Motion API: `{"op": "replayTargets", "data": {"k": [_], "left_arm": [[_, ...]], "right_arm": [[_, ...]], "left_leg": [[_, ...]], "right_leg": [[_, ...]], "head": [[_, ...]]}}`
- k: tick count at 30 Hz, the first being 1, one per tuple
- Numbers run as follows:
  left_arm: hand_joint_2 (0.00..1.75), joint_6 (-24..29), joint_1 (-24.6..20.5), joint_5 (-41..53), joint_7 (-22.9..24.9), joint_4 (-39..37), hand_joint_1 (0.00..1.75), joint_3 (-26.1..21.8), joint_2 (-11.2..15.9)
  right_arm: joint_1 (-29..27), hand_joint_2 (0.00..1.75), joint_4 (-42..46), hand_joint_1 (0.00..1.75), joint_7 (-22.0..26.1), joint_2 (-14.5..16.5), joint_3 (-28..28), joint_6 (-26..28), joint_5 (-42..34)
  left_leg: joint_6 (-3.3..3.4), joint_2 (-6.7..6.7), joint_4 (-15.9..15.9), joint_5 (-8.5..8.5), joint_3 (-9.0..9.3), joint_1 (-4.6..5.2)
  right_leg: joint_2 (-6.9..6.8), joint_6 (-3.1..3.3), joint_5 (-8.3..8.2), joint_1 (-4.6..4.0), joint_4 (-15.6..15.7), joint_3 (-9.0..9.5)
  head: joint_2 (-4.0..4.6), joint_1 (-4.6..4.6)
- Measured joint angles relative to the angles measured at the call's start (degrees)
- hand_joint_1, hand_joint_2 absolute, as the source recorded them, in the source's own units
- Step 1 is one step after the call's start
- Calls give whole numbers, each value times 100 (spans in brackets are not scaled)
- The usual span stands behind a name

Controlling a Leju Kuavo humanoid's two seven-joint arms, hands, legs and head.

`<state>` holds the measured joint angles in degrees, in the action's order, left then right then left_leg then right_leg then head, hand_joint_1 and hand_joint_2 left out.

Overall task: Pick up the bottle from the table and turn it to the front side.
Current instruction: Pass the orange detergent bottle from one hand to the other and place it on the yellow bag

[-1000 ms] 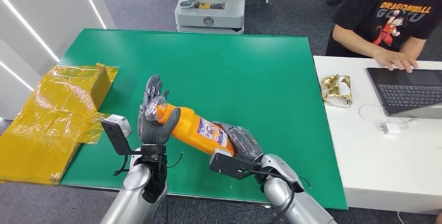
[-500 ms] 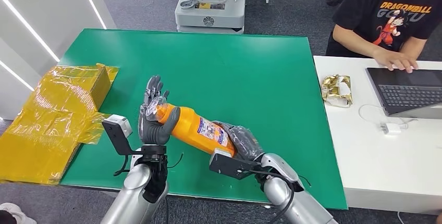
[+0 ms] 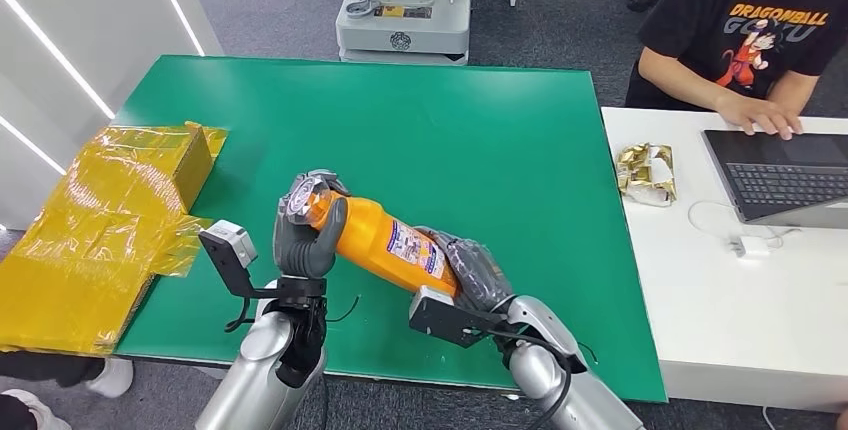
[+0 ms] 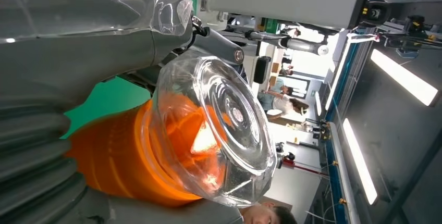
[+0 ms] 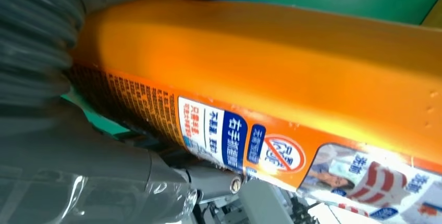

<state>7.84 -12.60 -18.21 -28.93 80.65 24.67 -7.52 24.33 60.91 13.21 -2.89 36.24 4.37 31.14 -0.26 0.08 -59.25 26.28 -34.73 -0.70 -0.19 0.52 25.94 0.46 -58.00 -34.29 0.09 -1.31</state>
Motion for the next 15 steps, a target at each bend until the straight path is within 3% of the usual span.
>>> {"op": "replayTargets", "data": {"k": [5,9,15], "left_arm": [[175,-11,-13,4,-23,0,175,-1,0],[175,-63,-13,30,-24,0,175,-1,0],[175,-100,10,110,19,-61,175,-1,0]], "right_arm": [[-7,175,-4,172,20,9,0,-7,-10],[-28,175,-14,5,54,16,-2,12,-16],[-77,175,74,0,233,107,9,121,-38]], "left_leg": [[0,0,0,0,0,0],[0,-1,0,0,-1,0],[0,2,0,0,-1,0]], "right_leg": [[0,0,0,0,-1,0],[0,0,0,0,0,0],[0,0,0,0,0,-2]], "head": [[0,1],[0,2],[0,1]]}}
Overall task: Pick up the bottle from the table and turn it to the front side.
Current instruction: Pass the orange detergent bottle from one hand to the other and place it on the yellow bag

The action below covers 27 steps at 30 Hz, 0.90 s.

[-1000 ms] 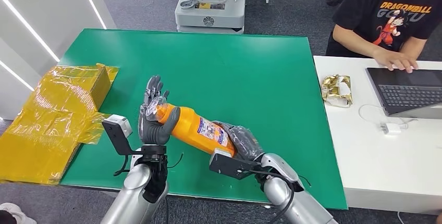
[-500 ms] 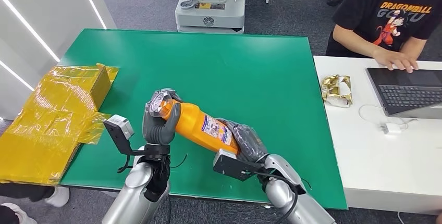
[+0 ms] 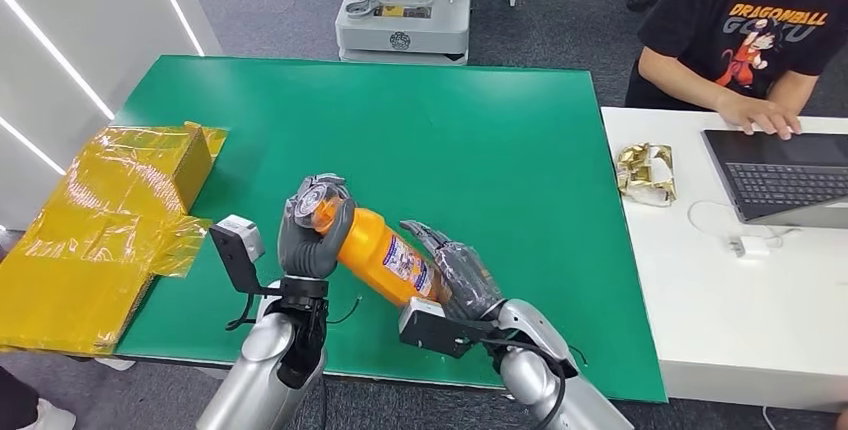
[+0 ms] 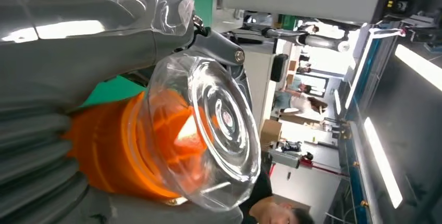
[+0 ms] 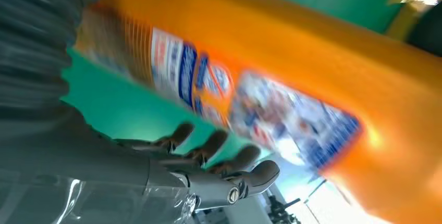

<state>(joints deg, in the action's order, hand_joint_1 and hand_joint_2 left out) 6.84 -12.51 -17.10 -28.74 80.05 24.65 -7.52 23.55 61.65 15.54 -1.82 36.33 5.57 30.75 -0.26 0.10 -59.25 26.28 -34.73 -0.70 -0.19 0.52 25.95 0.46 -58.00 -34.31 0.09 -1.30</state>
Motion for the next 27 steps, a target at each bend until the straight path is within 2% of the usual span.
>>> {"op": "replayTargets", "data": {"k": [19,27], "left_arm": [[175,83,76,94,-35,-79,175,-80,2],[175,662,23,461,-248,151,175,-284,74]], "right_arm": [[-499,175,1047,0,534,108,-204,565,-711],[-916,175,1717,0,793,119,-201,932,-1239]], "left_leg": [[0,0,0,0,0,0],[0,0,1,0,0,-1]], "right_leg": [[1,0,0,0,0,0],[1,0,0,-1,0,0]], "head": [[0,0],[0,-1]]}}
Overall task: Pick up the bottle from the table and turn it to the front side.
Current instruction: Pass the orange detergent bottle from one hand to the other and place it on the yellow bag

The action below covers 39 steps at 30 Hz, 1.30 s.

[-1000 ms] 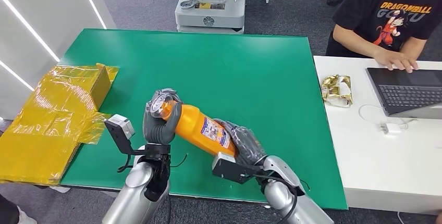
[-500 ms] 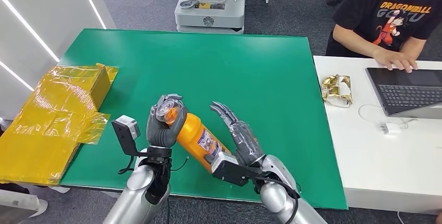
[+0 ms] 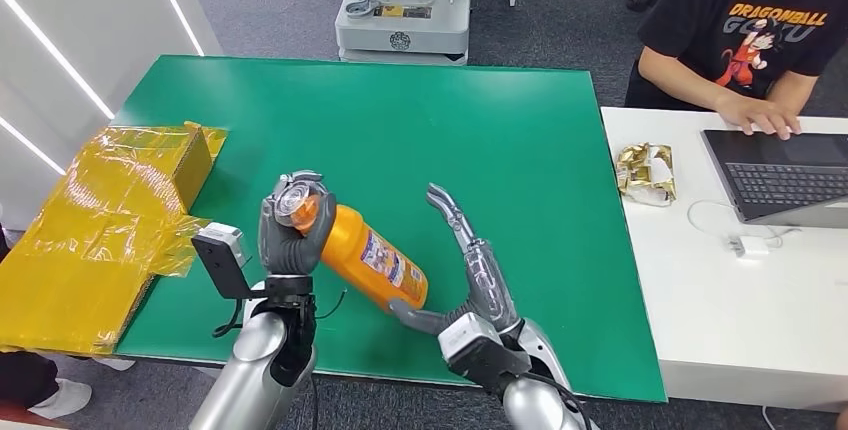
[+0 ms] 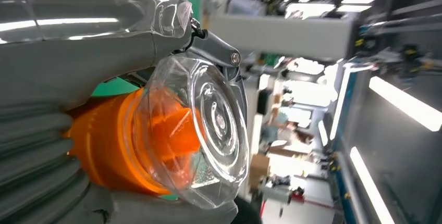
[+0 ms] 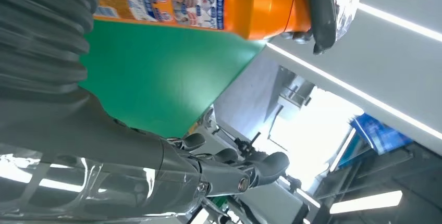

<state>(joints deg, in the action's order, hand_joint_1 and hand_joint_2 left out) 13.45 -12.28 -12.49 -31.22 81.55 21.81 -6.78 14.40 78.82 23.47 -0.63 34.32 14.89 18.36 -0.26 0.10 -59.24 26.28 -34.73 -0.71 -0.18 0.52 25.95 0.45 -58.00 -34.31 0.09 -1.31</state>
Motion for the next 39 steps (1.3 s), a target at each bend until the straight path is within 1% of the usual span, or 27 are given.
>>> {"op": "replayTargets", "data": {"k": [4,10,14,17,20,25,28,30,33,36,39], "left_arm": [[175,619,-162,596,-150,222,175,-200,170],[175,1602,-528,1757,-349,340,175,-437,560],[175,2264,-753,2773,-298,340,175,-507,850],[175,2560,-833,3641,-220,337,175,-628,1074],[175,2612,-836,4610,-254,325,175,-866,1208],[175,2616,-825,5818,-322,286,175,-1355,1291],[175,2616,-850,6680,-148,224,175,-1573,1369],[175,2615,-916,7119,80,109,175,-1608,1469],[175,2615,-1069,7531,439,-165,175,-1583,1627],[175,2581,-1229,7764,823,-508,175,-1419,1792],[175,2515,-1375,7867,1100,-842,175,-1196,1943]], "right_arm": [[-184,175,224,0,110,0,8,172,-227],[-397,175,366,0,241,-2,9,379,-401],[-503,175,403,0,290,-7,16,458,-502],[-558,175,414,0,312,-10,48,497,-543],[-599,175,432,0,326,-11,72,510,-568],[-681,175,508,0,336,-11,103,528,-579],[-738,175,569,0,328,-11,105,552,-572],[-770,175,604,0,321,-11,105,580,-567],[-802,175,654,0,322,-11,104,612,-552],[-851,175,743,0,376,-11,103,635,-534],[-914,175,860,0,430,-11,100,658,-522]], "left_leg": [[-1,0,1,0,0,-1],[-3,0,1,-3,2,-3],[-3,1,1,-3,1,-3],[-4,7,1,-2,3,-3],[-4,7,1,-2,2,-3],[-4,9,2,-2,3,-4],[-4,8,2,-2,3,-5],[-5,8,2,-2,4,-5],[-6,9,2,-3,6,-5],[-7,9,2,-4,6,-6],[-7,9,2,-4,6,-6]], "right_leg": [[0,1,1,-1,-1,0],[0,2,1,-3,-3,0],[1,2,0,-3,-3,1],[8,3,1,-3,-3,0],[7,6,4,-4,-3,0],[9,8,5,-4,-3,-1],[8,9,5,-5,-3,-2],[9,9,5,-5,-3,-2],[9,9,5,-6,-4,-2],[10,10,4,-6,-4,-2],[10,10,4,-6,-4,-2]], "head": [[0,1],[0,0],[0,1],[0,0],[0,1],[0,0],[0,0],[0,0],[0,0],[0,1],[0,1]]}}
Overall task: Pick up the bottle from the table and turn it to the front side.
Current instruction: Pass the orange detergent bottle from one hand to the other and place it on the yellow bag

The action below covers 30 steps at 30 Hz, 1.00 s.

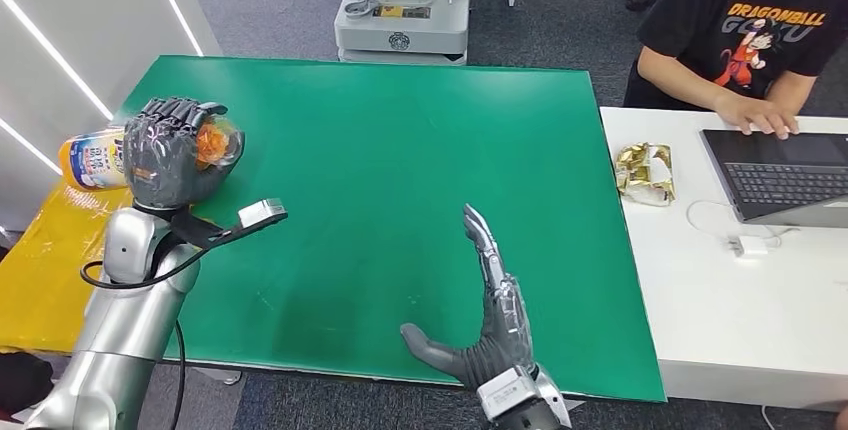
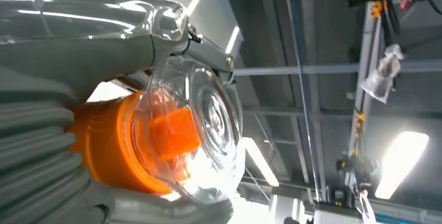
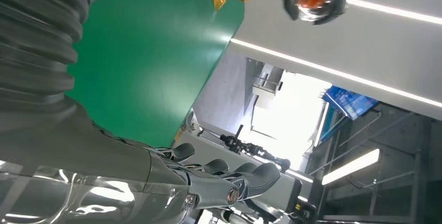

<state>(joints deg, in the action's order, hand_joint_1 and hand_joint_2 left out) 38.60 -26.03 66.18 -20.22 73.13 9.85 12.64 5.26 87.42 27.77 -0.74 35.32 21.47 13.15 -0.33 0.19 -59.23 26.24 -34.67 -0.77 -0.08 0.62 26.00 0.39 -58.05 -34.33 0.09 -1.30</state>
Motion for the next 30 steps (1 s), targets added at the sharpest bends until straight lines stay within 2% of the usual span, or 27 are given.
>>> {"op": "replayTargets", "data": {"k": [8,15,19,23,30], "left_arm": [[175,-456,-132,442,710,-698,175,488,369],[175,-756,-234,960,1172,-1274,175,679,570],[175,-788,-324,1607,1479,-1608,175,759,656],[175,-802,-364,1902,1495,-1963,175,798,723],[175,-1177,-422,1965,1191,-2549,175,949,706]], "right_arm": [[-243,175,280,0,23,0,-50,-20,128],[-349,175,428,0,0,0,-116,-144,184],[-361,175,486,0,-57,0,-147,-195,225],[-362,175,519,0,-121,0,-165,-251,258],[-386,175,538,0,-147,0,-252,-311,312]], "left_leg": [[0,3,0,1,-1,0],[0,4,1,0,-1,-1],[-1,6,1,0,-1,-1],[-1,9,1,0,0,-1],[-1,9,1,0,-1,-1]], "right_leg": [[4,2,2,0,0,-4],[4,3,2,-1,0,-3],[4,3,2,-1,-2,-2],[7,4,2,-1,-1,-4],[8,4,2,-1,-1,-4]], "head": [[0,0],[0,-1],[0,1],[0,0],[0,0]]}}
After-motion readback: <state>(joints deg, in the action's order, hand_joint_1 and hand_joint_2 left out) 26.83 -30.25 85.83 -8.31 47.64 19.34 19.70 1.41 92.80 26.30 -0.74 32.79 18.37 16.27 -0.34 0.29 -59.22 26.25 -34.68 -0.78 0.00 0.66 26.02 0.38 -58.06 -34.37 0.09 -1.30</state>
